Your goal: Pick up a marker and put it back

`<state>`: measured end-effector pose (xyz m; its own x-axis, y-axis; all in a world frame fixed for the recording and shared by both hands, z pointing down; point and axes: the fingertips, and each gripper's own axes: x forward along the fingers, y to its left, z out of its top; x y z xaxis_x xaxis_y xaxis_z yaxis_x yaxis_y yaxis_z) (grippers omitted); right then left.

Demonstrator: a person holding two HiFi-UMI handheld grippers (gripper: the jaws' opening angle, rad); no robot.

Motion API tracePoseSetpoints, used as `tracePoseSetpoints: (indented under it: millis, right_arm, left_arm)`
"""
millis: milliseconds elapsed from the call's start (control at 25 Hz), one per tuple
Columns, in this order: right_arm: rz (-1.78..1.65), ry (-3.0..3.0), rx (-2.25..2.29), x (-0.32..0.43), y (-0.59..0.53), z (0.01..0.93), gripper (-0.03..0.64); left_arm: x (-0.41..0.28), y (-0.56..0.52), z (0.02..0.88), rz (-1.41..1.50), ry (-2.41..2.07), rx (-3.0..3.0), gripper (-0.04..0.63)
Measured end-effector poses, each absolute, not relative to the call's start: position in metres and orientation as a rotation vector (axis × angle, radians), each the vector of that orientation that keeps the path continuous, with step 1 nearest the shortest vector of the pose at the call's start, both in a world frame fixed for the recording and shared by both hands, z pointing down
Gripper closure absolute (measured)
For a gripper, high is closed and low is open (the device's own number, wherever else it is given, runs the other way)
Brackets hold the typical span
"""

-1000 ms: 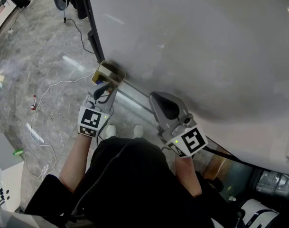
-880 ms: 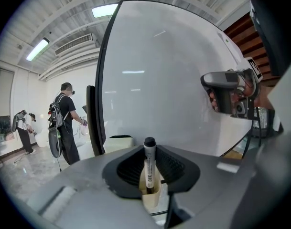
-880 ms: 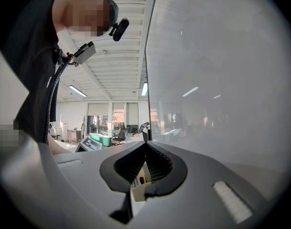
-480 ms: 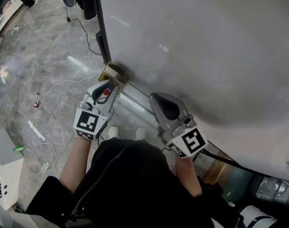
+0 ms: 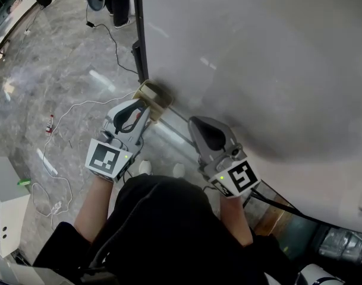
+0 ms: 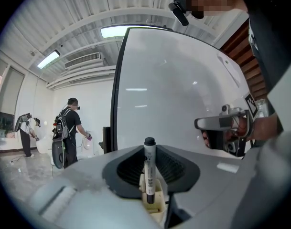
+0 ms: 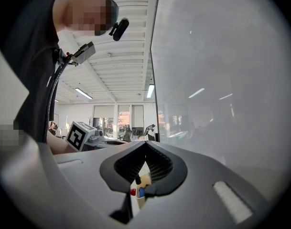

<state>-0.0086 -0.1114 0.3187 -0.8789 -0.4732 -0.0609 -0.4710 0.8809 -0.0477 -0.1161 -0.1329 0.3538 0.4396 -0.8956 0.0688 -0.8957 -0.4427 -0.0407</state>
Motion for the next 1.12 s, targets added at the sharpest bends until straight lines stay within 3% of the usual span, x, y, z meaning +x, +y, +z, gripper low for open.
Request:
tracePoseSetpoints:
  millis: [1120]
  right_arm:
    - [-0.017,2.972,-0.722,-0.013,-0.105,0.312,0.607]
  left_arm:
    - [-0.149,-0.104,0.306,-0.105,-1.772,2.661,0.515]
